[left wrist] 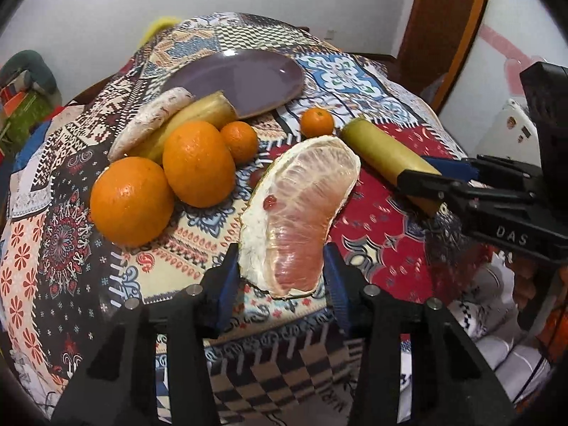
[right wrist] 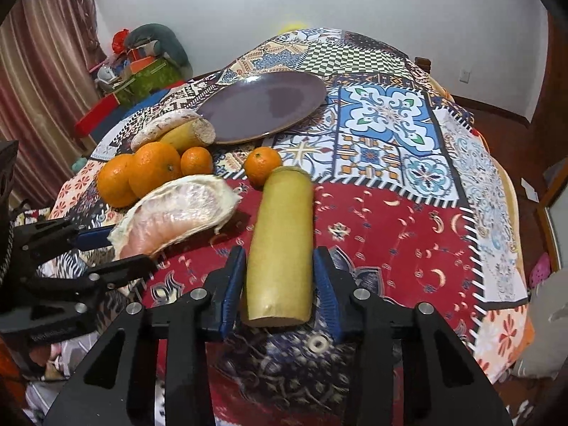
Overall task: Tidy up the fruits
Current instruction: 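Grasp the peeled pomelo segment with the left tool while the right tool grasps the yellow cylinder, then lift the pomelo segment with the left tool while the right tool lifts the yellow cylinder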
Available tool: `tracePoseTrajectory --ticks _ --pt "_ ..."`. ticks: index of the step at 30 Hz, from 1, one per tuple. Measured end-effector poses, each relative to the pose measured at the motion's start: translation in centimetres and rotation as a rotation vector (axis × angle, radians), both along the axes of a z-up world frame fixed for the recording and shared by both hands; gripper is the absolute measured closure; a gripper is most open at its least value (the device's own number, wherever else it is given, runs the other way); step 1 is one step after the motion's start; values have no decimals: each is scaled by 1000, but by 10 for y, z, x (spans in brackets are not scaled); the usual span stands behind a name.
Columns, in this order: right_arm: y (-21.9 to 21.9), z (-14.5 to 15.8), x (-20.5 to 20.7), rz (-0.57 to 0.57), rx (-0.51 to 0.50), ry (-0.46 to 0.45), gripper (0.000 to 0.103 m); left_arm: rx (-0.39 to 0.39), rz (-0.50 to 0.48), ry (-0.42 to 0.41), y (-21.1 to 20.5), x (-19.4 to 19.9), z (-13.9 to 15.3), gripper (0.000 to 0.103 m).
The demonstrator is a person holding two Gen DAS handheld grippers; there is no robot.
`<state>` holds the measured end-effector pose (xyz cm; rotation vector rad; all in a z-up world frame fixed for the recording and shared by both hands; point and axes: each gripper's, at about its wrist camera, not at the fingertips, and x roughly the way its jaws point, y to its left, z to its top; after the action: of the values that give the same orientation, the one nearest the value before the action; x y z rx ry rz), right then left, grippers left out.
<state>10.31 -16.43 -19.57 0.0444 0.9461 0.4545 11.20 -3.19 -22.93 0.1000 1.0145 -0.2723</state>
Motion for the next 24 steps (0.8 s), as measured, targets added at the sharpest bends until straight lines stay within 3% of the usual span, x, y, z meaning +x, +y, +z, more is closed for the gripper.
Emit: tracePoseTrajectory --ticks 8,11,24 --pt "-5 0 0 20 -24 6 68 20 11 -29 -3 9 10 51" --pt "-5 1 1 24 -11 5 68 19 -14 -44 -9 14 14 44" --pt "-3 -2 11 50 5 9 68 50 -4 4 -19 40 0 41"
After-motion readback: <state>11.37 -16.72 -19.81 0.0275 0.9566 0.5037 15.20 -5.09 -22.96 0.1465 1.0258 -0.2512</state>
